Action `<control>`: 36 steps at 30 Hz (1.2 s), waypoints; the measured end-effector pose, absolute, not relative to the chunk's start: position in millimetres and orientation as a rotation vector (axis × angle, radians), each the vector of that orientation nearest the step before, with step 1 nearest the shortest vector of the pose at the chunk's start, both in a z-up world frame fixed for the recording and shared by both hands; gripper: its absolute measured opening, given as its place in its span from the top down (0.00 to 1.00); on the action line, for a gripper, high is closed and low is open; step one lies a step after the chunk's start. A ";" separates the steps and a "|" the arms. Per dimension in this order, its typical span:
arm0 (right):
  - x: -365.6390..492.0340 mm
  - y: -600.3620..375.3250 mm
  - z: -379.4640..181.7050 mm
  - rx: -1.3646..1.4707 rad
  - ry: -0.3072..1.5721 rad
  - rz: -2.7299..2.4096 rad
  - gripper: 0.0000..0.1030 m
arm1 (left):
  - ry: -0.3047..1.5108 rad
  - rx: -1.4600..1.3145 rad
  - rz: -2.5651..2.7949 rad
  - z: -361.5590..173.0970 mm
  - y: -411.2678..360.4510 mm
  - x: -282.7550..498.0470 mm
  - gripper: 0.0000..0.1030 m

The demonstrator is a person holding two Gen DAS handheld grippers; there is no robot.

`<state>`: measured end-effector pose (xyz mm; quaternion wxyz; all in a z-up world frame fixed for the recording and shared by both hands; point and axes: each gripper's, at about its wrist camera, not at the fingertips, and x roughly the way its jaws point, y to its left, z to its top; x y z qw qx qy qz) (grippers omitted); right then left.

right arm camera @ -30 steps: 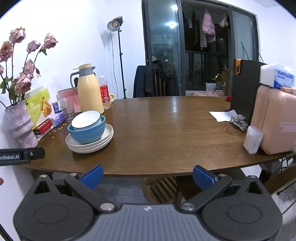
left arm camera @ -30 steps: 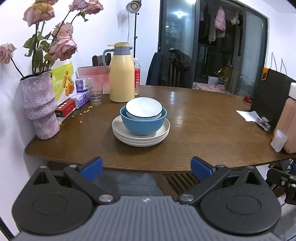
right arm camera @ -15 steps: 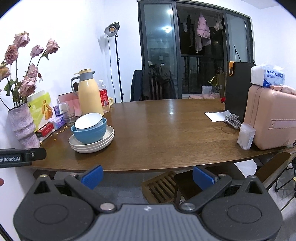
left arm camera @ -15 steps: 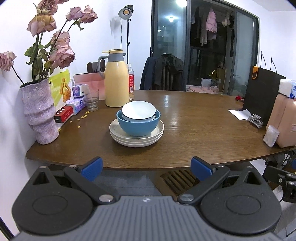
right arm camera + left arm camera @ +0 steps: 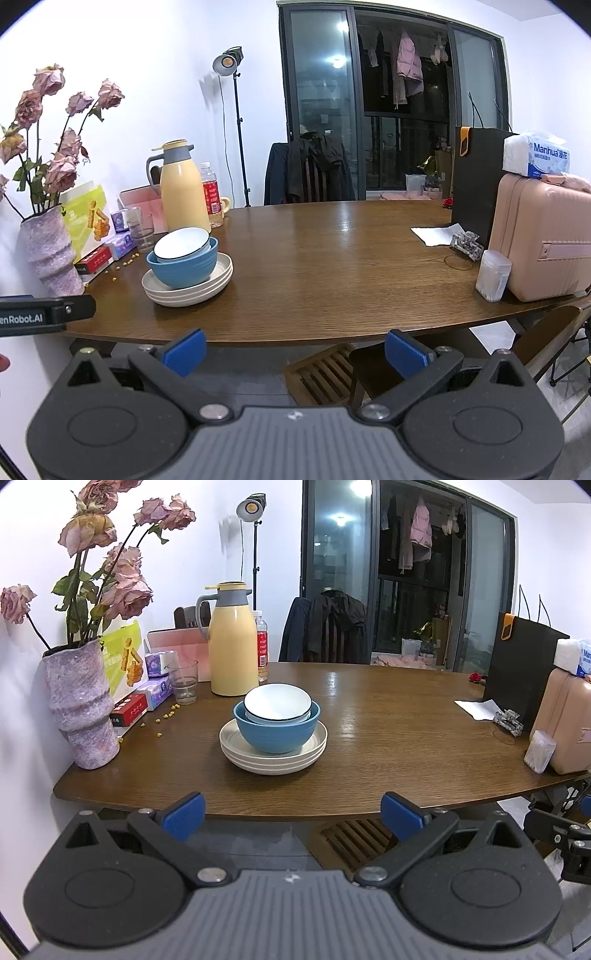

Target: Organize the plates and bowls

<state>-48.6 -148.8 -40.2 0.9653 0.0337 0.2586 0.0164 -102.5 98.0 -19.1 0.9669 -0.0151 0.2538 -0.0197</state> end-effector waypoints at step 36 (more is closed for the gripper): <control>-47.7 -142.0 -37.4 0.056 0.515 0.047 0.00 | 0.492 -0.045 -0.046 -13.7 102.3 -103.3 0.00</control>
